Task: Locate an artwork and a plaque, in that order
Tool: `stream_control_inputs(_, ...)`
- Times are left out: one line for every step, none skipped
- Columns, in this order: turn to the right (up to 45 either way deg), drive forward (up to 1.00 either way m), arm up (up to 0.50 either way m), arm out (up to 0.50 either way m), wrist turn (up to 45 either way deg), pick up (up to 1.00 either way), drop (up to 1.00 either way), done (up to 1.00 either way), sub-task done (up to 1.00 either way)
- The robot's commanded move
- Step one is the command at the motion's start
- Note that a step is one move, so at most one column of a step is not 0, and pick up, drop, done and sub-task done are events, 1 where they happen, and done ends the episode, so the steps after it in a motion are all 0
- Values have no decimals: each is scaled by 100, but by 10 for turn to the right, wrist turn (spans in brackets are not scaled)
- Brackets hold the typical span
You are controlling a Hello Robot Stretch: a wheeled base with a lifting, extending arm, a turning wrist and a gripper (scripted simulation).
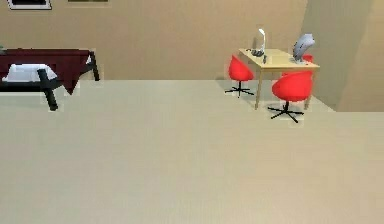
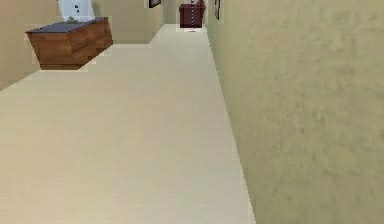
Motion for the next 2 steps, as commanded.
stream_control_inputs(0, 10, 0, 0, 0, 0, 0, 0, 0)
stream_control_inputs(-450, 0, 0, 0, 0, 0, 0, 0, 0)
